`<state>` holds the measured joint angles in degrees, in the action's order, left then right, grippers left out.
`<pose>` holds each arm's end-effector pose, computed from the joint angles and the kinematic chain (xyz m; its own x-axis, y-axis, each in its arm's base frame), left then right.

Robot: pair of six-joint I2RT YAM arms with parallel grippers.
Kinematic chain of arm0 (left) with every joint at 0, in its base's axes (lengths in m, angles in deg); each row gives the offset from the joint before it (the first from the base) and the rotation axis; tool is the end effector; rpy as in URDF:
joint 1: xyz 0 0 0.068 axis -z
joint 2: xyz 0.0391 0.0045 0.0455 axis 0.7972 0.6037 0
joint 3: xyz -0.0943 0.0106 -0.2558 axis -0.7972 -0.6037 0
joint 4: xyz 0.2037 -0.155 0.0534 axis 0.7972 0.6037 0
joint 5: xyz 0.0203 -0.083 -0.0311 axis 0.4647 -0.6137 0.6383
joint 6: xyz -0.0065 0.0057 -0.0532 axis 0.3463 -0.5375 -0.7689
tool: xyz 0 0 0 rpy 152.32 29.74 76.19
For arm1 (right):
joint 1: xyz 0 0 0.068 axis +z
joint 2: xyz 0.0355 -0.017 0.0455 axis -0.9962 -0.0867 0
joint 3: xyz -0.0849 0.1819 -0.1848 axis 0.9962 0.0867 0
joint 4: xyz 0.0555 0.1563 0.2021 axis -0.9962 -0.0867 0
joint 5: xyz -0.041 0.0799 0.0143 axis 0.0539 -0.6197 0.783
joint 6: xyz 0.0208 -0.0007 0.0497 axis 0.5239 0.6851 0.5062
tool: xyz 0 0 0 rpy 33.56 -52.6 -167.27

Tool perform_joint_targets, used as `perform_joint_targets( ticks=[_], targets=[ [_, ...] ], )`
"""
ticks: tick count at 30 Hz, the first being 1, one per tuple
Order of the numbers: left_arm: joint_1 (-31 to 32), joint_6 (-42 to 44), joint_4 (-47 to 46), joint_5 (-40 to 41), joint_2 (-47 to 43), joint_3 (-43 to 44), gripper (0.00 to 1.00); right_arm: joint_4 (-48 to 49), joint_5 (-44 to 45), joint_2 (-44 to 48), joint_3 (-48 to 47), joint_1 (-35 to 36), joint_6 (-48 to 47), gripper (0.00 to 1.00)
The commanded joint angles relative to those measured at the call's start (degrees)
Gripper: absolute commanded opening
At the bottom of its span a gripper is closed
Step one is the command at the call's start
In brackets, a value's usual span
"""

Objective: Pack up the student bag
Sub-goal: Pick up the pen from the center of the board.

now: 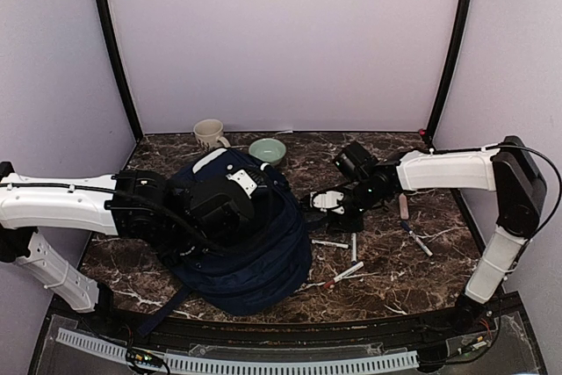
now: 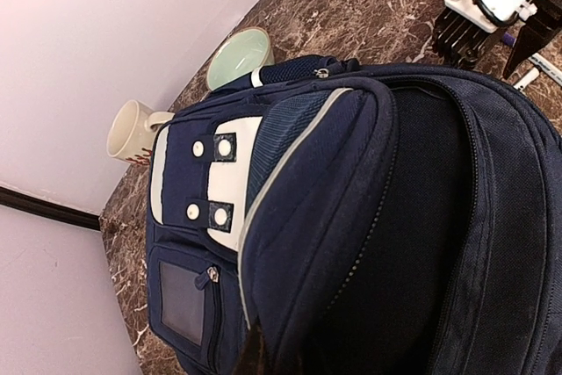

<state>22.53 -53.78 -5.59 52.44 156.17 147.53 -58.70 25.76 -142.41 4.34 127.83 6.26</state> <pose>0.0984 -0.2701 0.3118 -0.2989 0.6432 -0.7050 0.4621 0.7439 0.4828 0.2466 0.2366 0.1908 -0.0145 -0.9024 -0.4306 -0.9792 0.1000 -0.1766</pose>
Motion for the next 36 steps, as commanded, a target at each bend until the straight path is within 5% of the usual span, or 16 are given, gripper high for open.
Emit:
perform_joint_targets(
  ticks=[1,21,36],
  targets=[
    [0.02,-1.48,-4.87,4.61,-4.1,0.23,0.0,-2.99,-4.92,-3.81,-4.13,0.08,0.57,0.39],
    [-0.34,-3.18,-5.4,2.98,-4.88,-1.07,0.0,-4.92,-2.92,-11.68,-4.67,0.08,1.72,0.35],
    [-0.34,-3.06,-5.36,2.4,-4.49,-1.07,0.0,-8.43,1.66,-14.31,-6.89,-1.82,4.23,0.11]
  ],
)
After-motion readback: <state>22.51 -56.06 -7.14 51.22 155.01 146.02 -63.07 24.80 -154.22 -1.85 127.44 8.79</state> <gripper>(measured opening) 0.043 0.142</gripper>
